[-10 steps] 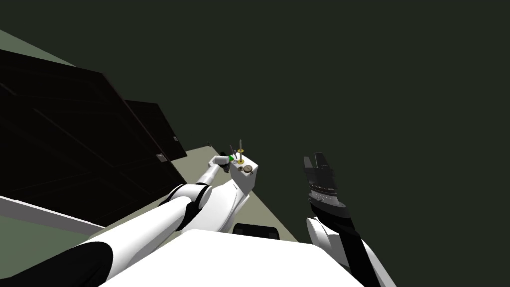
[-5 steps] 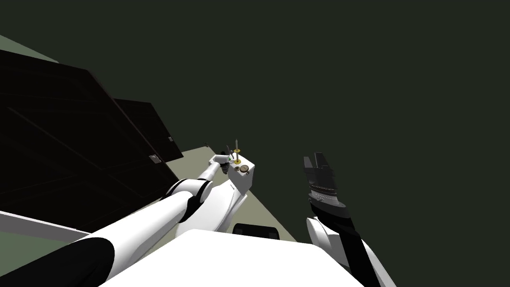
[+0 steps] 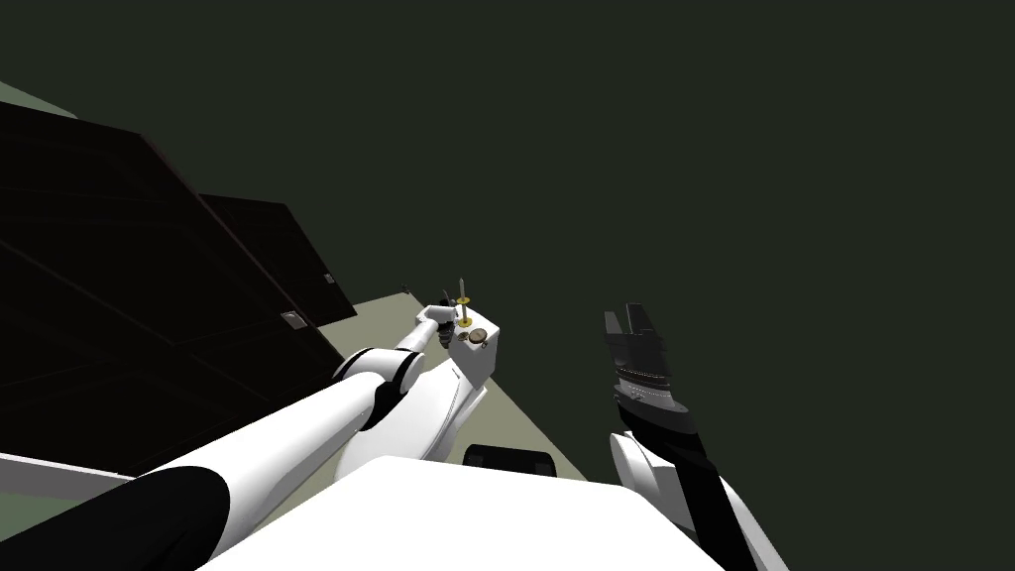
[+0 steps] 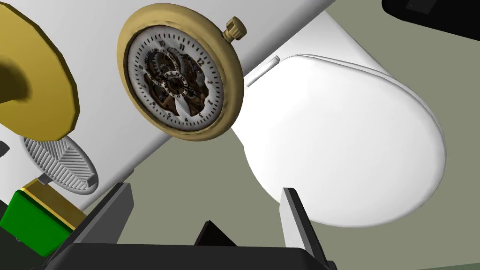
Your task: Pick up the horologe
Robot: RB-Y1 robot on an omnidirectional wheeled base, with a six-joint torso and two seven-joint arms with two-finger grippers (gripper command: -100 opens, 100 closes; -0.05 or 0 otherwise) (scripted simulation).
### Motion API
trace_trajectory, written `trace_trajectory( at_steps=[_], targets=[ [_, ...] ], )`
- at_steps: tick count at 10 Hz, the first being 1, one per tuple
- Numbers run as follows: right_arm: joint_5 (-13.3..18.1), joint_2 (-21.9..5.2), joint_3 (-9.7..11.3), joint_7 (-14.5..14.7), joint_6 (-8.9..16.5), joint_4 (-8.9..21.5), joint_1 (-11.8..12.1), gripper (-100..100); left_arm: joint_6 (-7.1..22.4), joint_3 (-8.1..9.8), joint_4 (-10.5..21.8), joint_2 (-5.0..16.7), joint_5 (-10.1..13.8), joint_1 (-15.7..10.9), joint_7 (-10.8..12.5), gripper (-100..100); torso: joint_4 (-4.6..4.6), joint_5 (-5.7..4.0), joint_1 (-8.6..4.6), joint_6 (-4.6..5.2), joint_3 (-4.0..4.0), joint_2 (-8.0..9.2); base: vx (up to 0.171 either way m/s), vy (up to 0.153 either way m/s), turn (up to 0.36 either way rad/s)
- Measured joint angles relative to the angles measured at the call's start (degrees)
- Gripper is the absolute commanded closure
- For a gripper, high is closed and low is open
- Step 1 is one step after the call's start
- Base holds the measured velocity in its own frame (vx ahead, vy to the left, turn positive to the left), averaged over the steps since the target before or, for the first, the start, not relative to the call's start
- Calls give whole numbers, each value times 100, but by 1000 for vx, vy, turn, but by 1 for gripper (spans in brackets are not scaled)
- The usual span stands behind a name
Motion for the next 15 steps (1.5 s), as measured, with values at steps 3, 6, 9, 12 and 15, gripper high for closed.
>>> trace_trajectory(
  at_steps=[3, 6, 9, 12, 15],
  targets=[
    [0, 0, 0, 0, 0, 0, 0, 0, 144, -11, 326, 58, -40, -223, -24, -100, -2, -1, -3, 0, -5, -8, 34, -73, -77],
    [0, 0, 0, 0, 0, 0, 0, 0, 185, -12, 466, 65, -50, -347, -31, -100, -1, 3, 15, -2, -2, -2, 20, -16, -5],
    [0, -1, -1, 0, 0, 0, 1, 0, 9, -12, 333, -10, -45, -62, -26, -100, -4, 8, 34, -3, -7, -12, 37, 21, 2],
    [0, 0, -1, 0, 0, 0, 0, 0, -81, -15, 488, -13, -47, -115, -23, 100, 0, 6, 25, -2, -1, -1, 3, 1, 0],
    [0, -1, -1, 0, 0, 0, 0, 0, -83, -15, 486, -11, -47, -117, -22, 100, -2, 7, 25, -1, -2, -2, 0, 0, 0]
  ],
)
